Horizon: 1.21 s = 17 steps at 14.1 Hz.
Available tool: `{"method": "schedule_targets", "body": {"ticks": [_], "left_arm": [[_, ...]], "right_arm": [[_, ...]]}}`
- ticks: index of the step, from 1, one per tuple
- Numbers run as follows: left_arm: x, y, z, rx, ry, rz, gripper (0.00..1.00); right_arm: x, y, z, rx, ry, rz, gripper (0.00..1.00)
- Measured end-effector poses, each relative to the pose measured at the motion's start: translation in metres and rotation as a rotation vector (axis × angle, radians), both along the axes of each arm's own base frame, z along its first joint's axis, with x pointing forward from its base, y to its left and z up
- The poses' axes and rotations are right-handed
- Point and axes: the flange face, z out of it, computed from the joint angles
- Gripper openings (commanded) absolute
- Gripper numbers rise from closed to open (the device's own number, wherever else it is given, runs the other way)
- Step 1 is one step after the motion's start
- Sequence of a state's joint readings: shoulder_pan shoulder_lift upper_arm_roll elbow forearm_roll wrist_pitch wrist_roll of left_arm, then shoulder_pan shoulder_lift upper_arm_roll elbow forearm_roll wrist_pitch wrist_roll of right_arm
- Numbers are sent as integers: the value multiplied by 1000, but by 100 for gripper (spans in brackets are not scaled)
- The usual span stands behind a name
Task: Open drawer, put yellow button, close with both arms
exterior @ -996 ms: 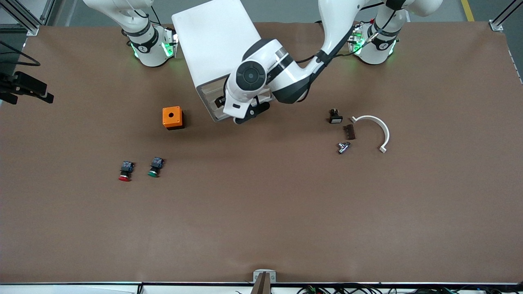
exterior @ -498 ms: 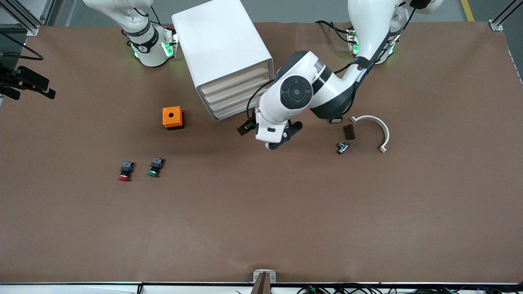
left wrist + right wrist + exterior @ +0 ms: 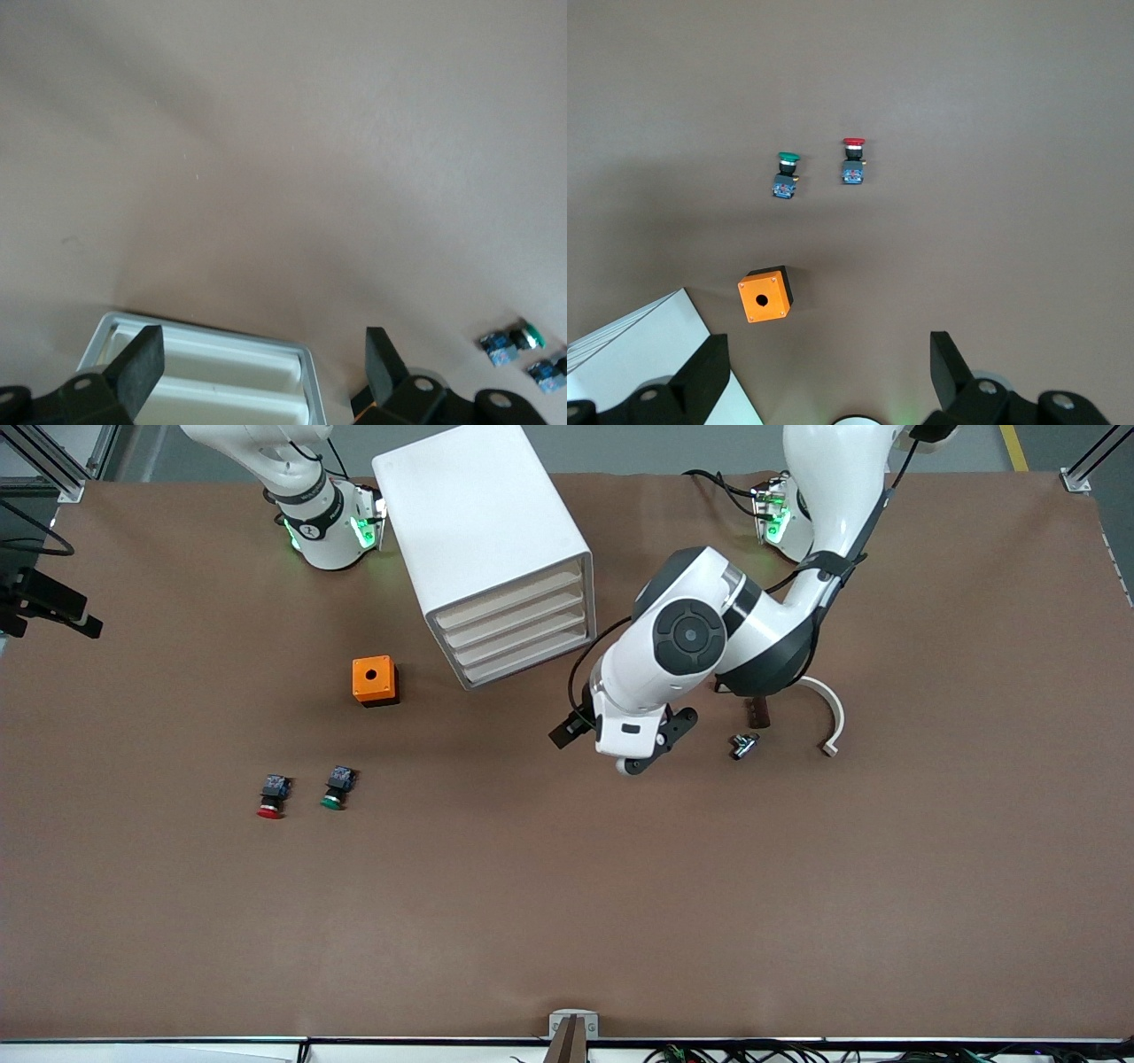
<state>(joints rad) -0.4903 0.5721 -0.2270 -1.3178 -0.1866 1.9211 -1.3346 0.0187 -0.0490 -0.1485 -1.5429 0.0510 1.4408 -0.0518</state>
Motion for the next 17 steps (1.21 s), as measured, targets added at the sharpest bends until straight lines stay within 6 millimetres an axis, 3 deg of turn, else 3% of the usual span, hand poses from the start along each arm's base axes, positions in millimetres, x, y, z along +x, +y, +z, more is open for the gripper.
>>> {"method": "schedule_targets", "body": {"ticks": [3,6,13,17], "left_arm": [[15,21,5,68,-71,-2,100],[32,62,30,89,-83,-20,100],[41,226,123,110,-40,-375,100],[22,308,139,92,-48,-550,100]], "right_arm": [[-2,-4,3,-32,-2,1,100],[-4,2,8,-43,-11,13,100],[-3,21,9,-47,-15,43,100],[-4,14,9,-47,-12,30,100]]}}
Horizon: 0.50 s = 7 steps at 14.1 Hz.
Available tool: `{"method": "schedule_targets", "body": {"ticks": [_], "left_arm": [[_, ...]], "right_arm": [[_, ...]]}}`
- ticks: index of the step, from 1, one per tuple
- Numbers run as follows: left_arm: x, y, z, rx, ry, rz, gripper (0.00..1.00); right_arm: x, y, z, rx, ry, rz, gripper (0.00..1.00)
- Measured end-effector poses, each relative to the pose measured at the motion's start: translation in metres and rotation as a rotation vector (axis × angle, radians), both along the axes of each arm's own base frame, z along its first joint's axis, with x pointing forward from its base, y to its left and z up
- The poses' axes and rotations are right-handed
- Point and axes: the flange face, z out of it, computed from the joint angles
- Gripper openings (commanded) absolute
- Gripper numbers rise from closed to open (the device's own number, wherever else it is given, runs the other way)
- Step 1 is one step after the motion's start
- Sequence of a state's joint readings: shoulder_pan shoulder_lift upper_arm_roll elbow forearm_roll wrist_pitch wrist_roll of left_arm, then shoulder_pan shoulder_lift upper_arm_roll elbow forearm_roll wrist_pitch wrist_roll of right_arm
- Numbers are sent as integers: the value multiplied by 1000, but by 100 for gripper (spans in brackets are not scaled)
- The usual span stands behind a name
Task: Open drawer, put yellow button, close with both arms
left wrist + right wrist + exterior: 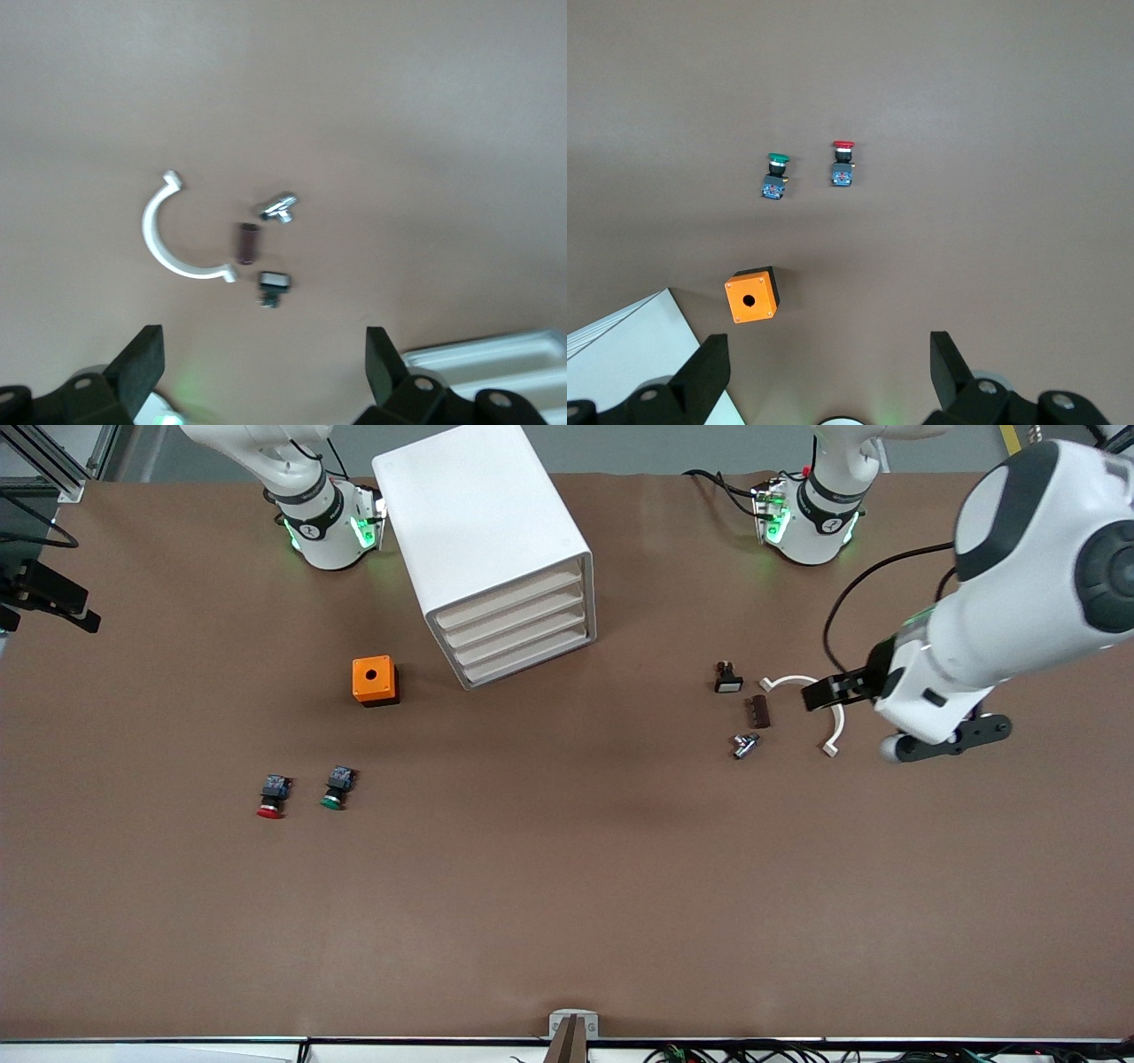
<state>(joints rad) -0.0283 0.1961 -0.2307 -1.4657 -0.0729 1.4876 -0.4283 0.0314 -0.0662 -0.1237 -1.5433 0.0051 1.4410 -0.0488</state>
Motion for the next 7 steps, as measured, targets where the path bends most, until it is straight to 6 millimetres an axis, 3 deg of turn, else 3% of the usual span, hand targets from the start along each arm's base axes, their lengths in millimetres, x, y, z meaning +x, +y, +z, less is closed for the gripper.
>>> {"method": "schedule_targets", "body": {"ticks": [4,7], "left_arm": [[-30,76,15,-9,-48,-81,100],[-45,104,10,-18,-68,-131,100]], "right_arm": [[-4,-1,3,3,4,-3,100],[-5,-4,3,22,2,-11,100]]}}
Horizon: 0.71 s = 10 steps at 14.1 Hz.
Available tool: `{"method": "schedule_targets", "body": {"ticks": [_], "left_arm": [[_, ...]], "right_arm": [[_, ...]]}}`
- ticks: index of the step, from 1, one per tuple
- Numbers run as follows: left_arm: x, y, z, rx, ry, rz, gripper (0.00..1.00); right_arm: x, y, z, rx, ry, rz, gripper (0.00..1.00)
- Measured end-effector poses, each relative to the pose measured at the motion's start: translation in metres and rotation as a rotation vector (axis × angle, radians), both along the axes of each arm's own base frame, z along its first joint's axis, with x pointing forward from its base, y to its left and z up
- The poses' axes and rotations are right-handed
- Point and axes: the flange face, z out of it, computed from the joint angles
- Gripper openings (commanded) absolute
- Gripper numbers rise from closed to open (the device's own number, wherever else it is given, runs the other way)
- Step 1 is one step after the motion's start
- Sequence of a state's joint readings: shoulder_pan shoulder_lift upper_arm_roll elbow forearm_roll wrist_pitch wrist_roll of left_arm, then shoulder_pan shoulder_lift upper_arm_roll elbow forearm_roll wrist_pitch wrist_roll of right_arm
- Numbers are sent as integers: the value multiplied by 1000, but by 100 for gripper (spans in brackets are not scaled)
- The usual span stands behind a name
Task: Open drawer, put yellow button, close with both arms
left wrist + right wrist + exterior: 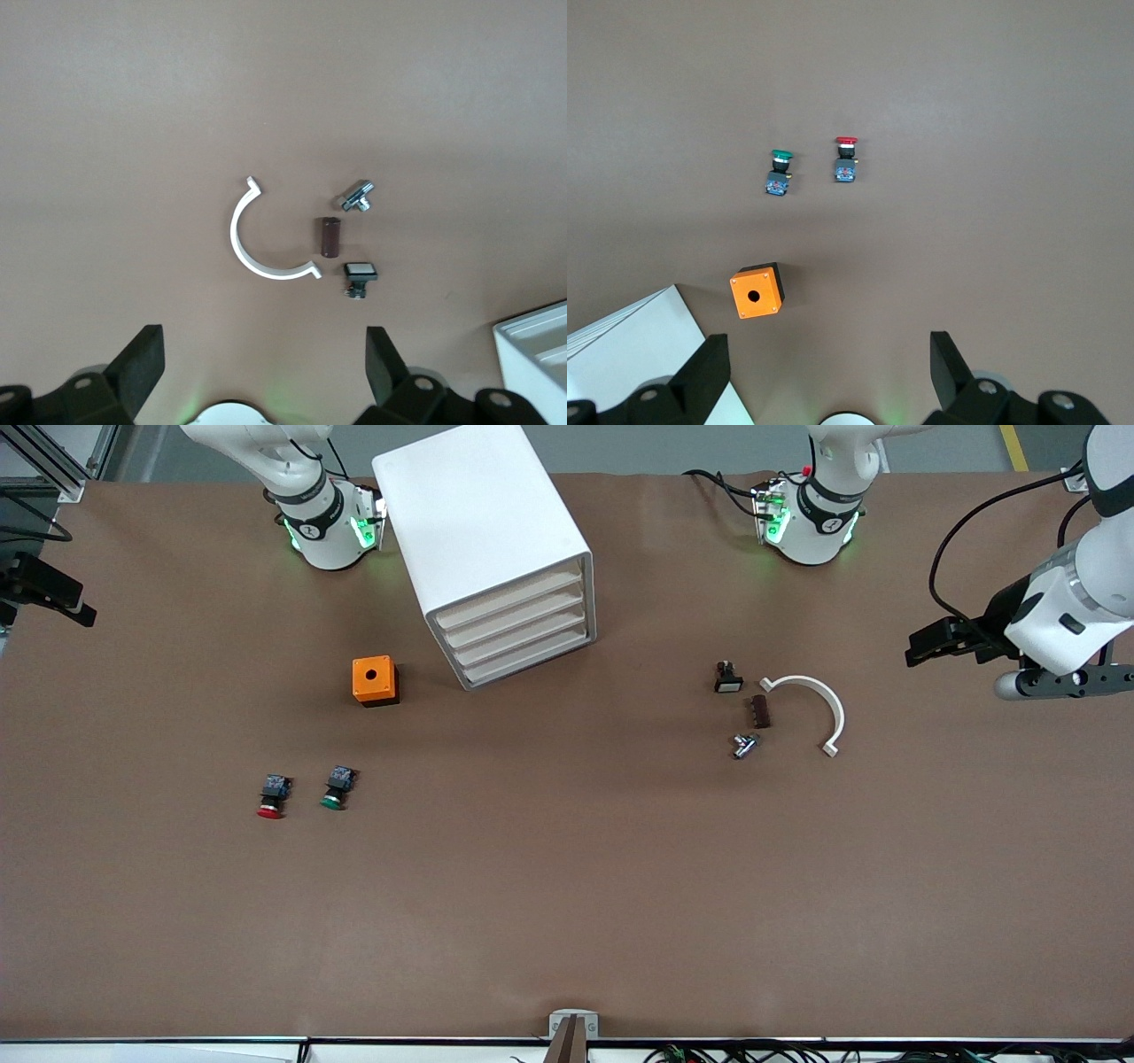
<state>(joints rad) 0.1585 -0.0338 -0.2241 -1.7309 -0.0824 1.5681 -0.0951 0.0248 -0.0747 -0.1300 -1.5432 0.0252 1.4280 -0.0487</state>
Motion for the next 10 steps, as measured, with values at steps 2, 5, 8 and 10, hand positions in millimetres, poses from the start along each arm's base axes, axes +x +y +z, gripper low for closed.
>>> {"method": "schedule_targets", "body": {"ticks": [2,5,8,10], "left_arm": [[-6,6,-3,1,-9,-7,100],[-13,16,-4,-3,-26,-10,100],[-10,22,1,-10,-71,-10,100],[-6,19,4,-11,-109,-14,100]], "right_arm": [[0,-3,0,9,-1,-7,100],[-1,-7,0,13,-1,-14,100],[-1,-6,0,14,0,-39,100],[-2,-3,2,14,-2,-51,100]]}}
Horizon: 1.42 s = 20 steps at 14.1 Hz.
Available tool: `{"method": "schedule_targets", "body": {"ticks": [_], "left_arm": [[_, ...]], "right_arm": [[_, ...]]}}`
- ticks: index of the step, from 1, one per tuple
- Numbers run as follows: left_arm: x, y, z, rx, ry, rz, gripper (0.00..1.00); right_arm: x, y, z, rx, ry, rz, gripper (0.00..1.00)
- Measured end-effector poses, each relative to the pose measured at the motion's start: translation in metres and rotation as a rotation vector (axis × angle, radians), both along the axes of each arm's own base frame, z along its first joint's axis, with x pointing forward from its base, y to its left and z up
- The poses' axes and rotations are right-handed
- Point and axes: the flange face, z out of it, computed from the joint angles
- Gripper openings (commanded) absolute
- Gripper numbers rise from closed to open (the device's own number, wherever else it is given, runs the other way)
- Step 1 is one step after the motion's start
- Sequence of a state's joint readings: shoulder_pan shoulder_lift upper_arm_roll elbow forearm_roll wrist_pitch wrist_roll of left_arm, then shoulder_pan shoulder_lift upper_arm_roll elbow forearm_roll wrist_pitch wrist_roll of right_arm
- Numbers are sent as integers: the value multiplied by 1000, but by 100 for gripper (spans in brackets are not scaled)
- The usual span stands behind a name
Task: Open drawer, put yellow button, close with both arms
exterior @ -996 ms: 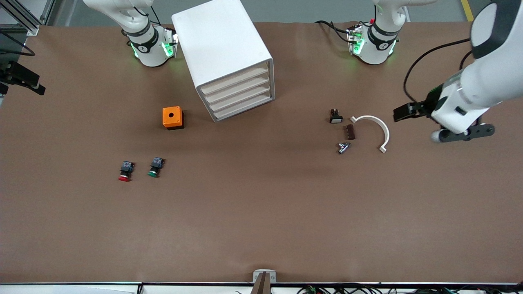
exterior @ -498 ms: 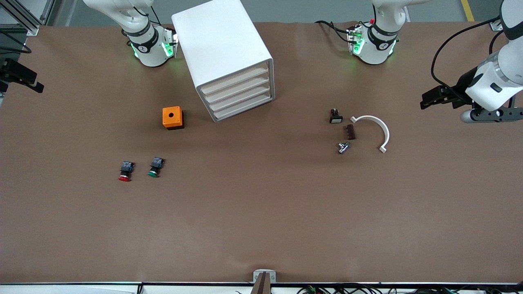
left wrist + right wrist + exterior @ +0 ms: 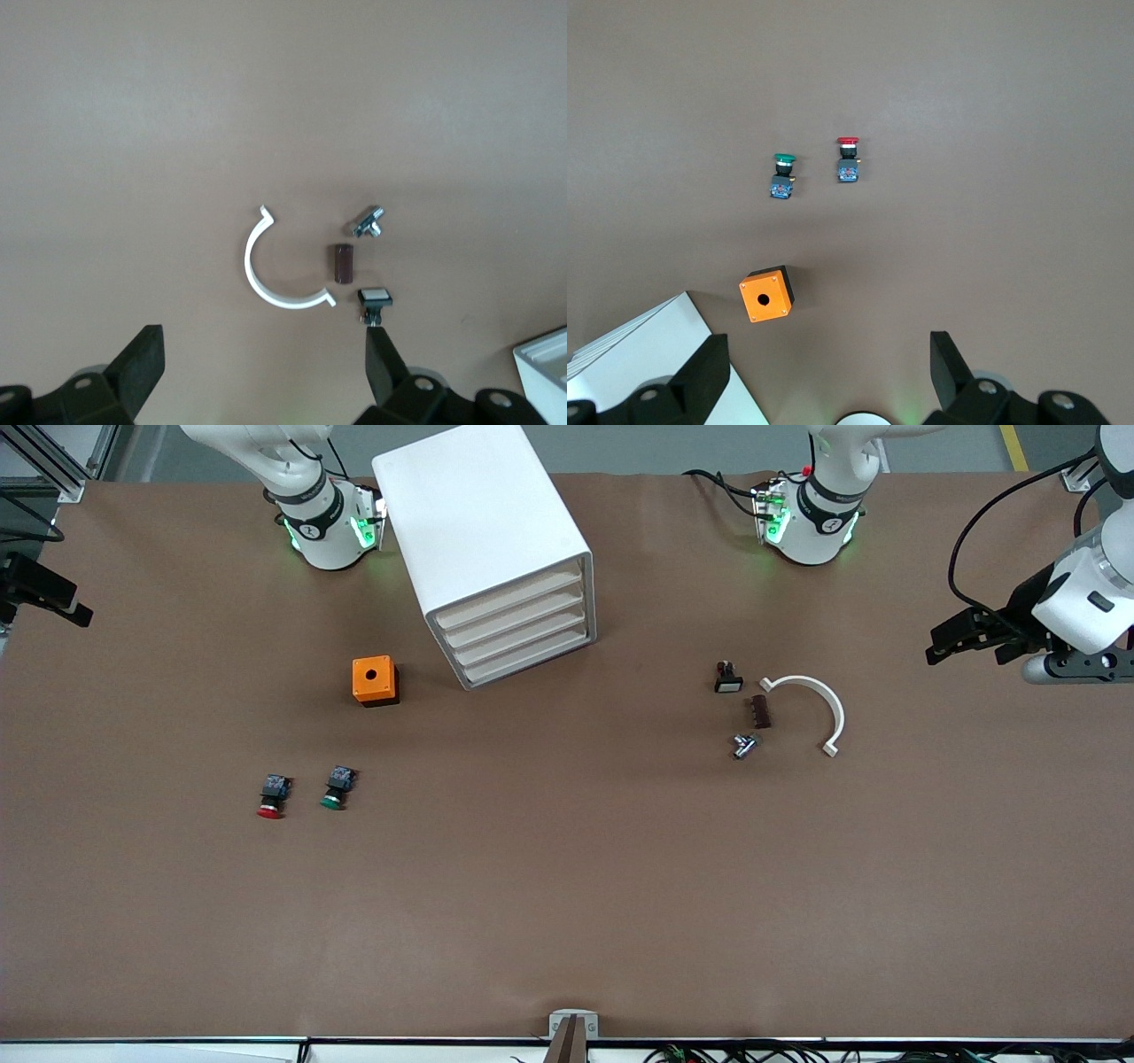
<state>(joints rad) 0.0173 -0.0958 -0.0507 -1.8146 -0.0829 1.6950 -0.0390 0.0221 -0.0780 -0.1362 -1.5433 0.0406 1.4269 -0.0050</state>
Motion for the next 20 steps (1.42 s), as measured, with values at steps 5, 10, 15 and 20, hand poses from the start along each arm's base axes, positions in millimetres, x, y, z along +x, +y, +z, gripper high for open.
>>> {"method": "schedule_targets", "body": {"ticks": [5,10,15,20], "left_arm": [[15,5,21,-3,-78,10,100],[35,10,52,45,-152,5,100],[42,3,69,45,-189,-7,100],[48,-5,59,44,-158,-22,100]], "right_arm": [[1,1,0,-2,-5,1,100],[2,2,2,-9,-18,4,100],[3,13,3,-33,-20,26,100],[3,14,2,-37,-20,28,100]]}}
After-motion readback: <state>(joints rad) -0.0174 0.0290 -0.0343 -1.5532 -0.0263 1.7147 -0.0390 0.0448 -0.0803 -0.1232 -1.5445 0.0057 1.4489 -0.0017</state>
